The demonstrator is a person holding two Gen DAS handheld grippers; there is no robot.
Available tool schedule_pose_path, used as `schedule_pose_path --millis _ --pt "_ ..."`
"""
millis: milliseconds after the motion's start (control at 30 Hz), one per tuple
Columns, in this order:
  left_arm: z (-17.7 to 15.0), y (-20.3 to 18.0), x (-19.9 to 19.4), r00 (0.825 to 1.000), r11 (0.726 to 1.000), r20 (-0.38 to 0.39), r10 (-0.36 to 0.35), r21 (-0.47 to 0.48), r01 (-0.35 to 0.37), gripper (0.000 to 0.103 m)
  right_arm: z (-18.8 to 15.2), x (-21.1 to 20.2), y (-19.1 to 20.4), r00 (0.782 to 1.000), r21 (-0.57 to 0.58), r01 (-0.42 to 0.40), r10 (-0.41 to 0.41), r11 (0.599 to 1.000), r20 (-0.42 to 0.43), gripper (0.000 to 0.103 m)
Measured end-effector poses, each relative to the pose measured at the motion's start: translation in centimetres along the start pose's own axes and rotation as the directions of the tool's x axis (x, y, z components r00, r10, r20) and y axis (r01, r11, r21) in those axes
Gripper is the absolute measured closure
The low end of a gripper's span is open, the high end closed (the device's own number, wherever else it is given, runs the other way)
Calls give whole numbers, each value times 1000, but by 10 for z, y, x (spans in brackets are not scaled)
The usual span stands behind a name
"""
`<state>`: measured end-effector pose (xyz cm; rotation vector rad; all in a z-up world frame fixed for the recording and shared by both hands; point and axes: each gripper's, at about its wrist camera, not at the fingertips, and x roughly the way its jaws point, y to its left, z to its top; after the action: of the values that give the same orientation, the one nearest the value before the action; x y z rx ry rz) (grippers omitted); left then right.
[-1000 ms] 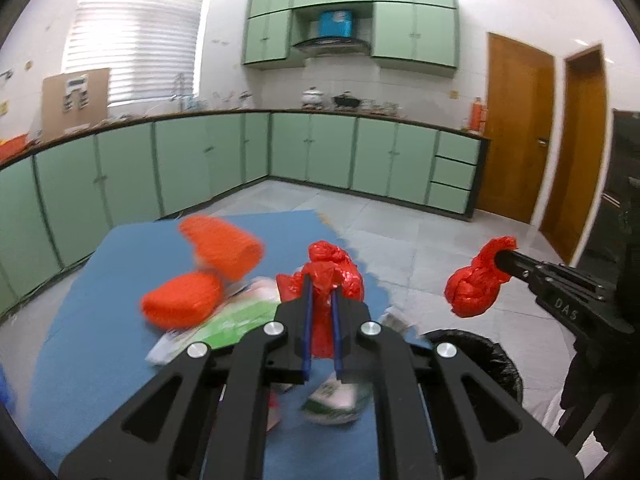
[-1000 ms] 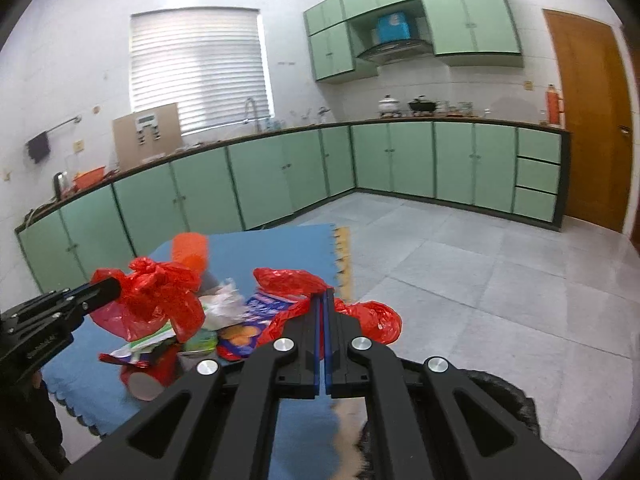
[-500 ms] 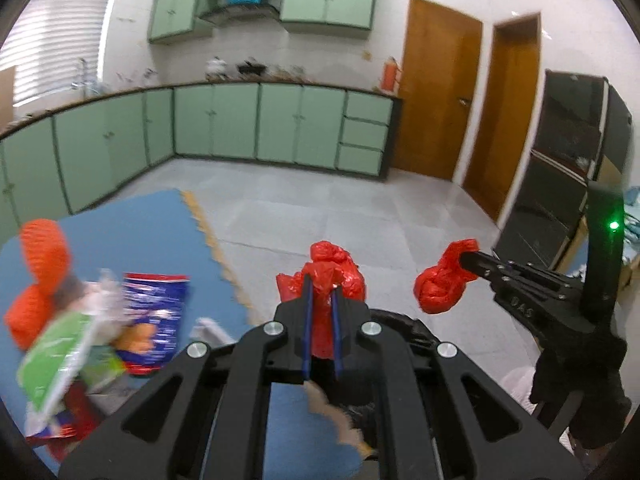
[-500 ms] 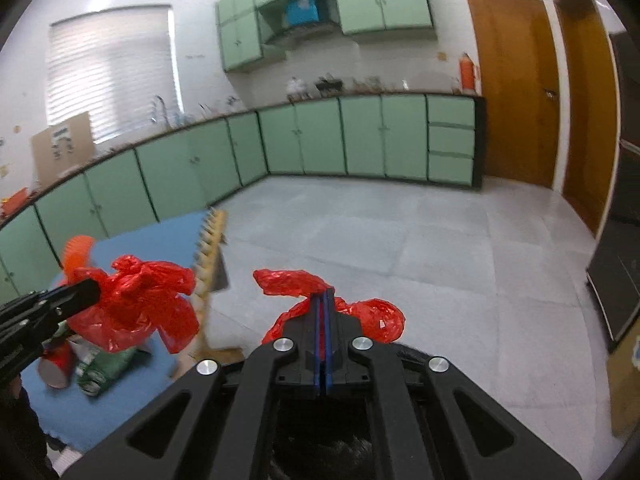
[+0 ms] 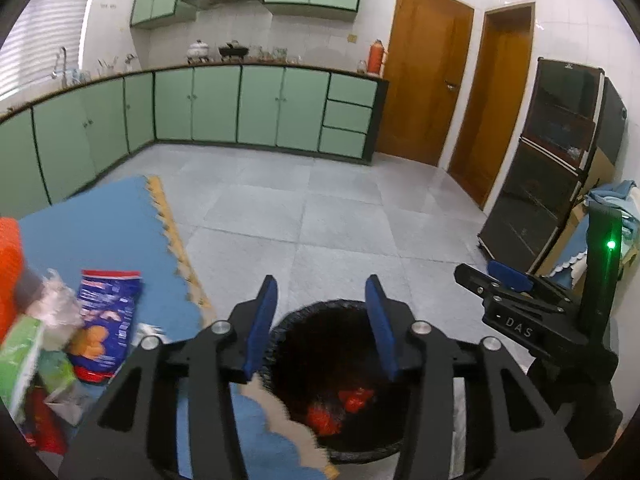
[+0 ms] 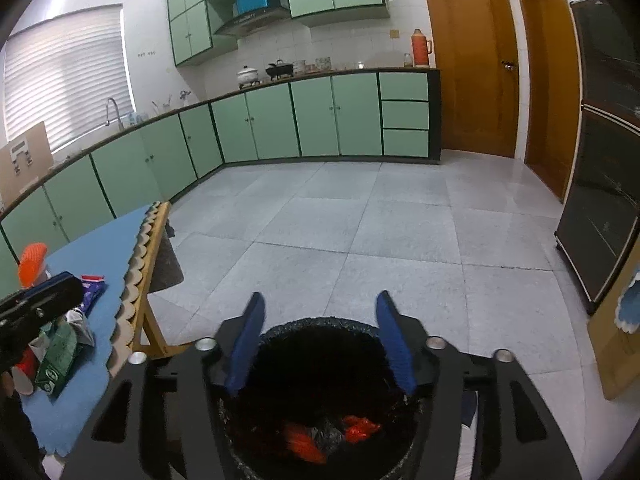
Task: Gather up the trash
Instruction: 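Return both grippers to the table above the remaining trash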
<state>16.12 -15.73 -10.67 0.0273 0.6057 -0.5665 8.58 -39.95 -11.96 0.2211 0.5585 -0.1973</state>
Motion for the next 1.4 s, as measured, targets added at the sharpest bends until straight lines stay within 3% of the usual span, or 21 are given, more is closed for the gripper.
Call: schedule_pose_path --millis 100,233,367,533,733,1100,1400 --pt "-2 20 -23 998 998 35 61 -16 -60 52 1 -5 19 1000 4 -20 20 1000 20 27" --pt "-10 55 -61 979 981 80 190 -40 -187 48 -5 -13 54 995 3 -89 89 996 41 22" --pt "-30 94 -103 928 935 115 355 -54 -351 48 -15 -20 111 982 -56 -179 182 982 52 21" --pt "-50 131 -133 890 889 81 450 -132 -437 47 -28 -23 171 964 -77 -264 267 961 24 17" --pt "-67 164 -161 853 843 44 521 -186 -505 47 -51 -27 235 947 -207 -319 320 925 -31 14" --pt "-93 184 -181 841 820 29 540 -241 -519 47 -82 -13 269 925 -257 -368 325 894 -196 9" --pt "-97 192 -174 839 811 2 544 -255 -526 47 -92 5 288 930 -298 -353 297 887 -216 9"
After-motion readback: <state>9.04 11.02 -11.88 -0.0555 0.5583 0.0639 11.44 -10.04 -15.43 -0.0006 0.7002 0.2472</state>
